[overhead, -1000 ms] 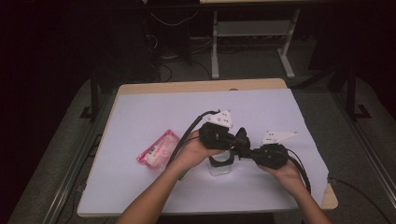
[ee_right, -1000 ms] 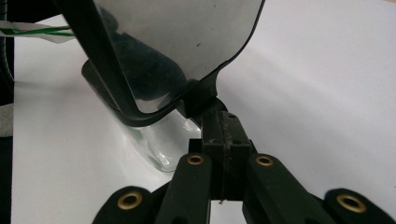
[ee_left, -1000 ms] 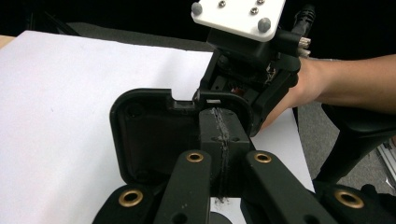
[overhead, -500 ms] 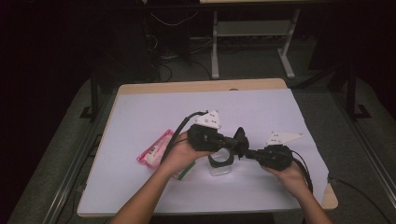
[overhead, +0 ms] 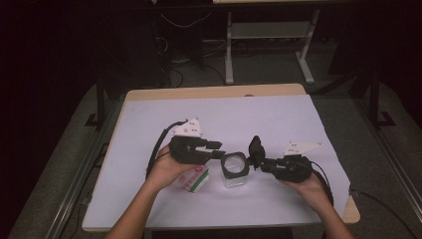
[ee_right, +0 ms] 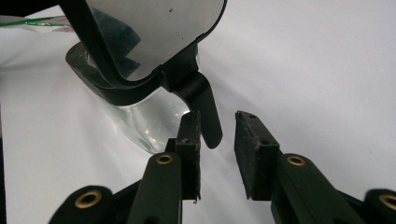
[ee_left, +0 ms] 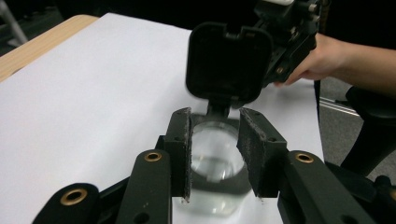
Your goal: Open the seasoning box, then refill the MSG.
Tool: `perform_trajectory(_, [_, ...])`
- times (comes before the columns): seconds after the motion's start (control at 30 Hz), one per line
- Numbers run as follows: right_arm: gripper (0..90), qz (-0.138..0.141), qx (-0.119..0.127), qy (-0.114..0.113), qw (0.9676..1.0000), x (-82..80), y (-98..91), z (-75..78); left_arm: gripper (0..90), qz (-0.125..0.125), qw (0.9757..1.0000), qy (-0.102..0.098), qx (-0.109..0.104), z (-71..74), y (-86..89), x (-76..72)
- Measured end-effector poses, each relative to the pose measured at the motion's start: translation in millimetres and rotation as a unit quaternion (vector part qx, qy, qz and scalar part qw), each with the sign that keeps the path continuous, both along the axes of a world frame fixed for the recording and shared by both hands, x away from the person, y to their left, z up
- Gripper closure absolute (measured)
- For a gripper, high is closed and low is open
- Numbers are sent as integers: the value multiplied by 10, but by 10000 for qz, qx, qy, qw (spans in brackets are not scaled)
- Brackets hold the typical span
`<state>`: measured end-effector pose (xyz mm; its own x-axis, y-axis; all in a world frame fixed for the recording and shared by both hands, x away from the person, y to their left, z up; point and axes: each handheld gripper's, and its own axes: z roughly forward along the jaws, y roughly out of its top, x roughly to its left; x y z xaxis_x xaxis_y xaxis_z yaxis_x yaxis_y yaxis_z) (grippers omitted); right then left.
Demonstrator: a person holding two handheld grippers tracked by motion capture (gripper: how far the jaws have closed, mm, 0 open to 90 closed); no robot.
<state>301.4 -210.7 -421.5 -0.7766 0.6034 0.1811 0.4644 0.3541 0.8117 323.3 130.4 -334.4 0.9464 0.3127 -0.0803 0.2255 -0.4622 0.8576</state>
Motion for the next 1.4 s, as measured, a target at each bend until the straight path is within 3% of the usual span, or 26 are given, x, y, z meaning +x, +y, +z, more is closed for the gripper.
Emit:
perform_trajectory(0.5, [643,30,135,142,9998,-149,-59,-15,519,596,9979,18,238,-149,602,-240])
perform_trajectory(0.53, [653,73,138,133,9998,-164,-53,-16,513,626,9977,25,248,-170,644,-255])
perform_trajectory(0.57, [743,122,95,125,9998,-203,-36,-23,511,661,9975,53,250,-189,686,-270])
perform_trajectory(0.63, [785,139,94,90,9998,-219,-30,-29,507,743,9969,72,240,-219,761,-295])
perform_trajectory(0.7, [889,260,98,127,9995,-253,-6,-42,494,842,9962,108,181,-256,843,-334])
perform_trajectory(0.83, [898,373,43,97,9992,-264,68,-63,450,971,9949,121,229,-320,947,-418])
perform_trajectory(0.97, [898,241,-27,-27,9997,-200,145,-95,413,1087,9937,158,209,-384,1029,-495])
perform_trajectory(1.4, [899,170,-25,5,9999,75,181,-139,350,1181,9926,198,209,-500,1154,-635])
